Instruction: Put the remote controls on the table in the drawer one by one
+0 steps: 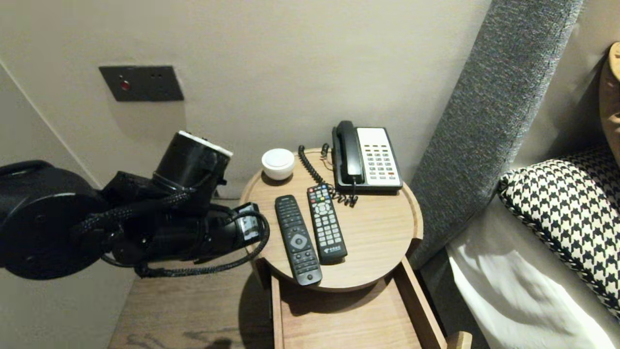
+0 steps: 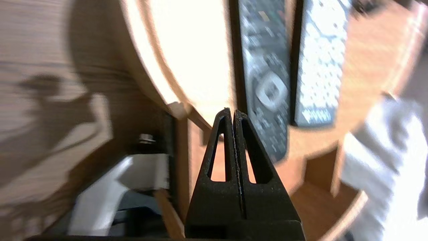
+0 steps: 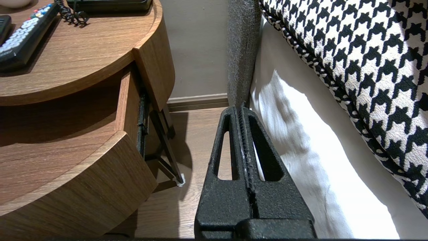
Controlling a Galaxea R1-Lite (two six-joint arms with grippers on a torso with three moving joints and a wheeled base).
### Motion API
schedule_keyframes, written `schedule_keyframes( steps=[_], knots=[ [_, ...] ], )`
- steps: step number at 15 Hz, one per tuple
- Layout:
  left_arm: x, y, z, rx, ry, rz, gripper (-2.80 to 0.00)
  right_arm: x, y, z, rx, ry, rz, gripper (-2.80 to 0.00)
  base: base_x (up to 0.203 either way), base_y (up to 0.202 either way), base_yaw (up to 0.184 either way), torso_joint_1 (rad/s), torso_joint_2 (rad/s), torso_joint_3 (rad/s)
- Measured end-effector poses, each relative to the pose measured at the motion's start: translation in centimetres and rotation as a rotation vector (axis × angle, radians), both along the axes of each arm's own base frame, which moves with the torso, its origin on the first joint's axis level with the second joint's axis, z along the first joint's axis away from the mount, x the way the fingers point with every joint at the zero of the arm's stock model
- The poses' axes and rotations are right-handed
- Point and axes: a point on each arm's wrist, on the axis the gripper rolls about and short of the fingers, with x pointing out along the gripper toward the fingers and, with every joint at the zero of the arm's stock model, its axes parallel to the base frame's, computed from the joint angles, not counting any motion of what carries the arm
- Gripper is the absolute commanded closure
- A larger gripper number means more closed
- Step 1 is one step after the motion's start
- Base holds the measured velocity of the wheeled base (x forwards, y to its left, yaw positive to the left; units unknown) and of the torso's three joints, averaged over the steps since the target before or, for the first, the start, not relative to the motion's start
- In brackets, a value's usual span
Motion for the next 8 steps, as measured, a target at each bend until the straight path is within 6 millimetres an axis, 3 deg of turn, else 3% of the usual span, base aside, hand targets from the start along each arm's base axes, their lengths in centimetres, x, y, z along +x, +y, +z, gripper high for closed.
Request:
schedule_keyframes(
  steps=[5,8],
  knots=[
    [2.3,-1.6,2.3,0.078,0.079,0.073,0.00,0.0,0.0,0.0,0.000,0.000,0.000,0.00,0.000,0.000,0.000,0.000,0.00,0.000],
    [4.1,-3.4,2.3,0.084,0.198,0.080,0.00,0.0,0.0,0.0,-0.001,0.000,0.000,0.00,0.000,0.000,0.000,0.000,0.00,0.000]
  ],
)
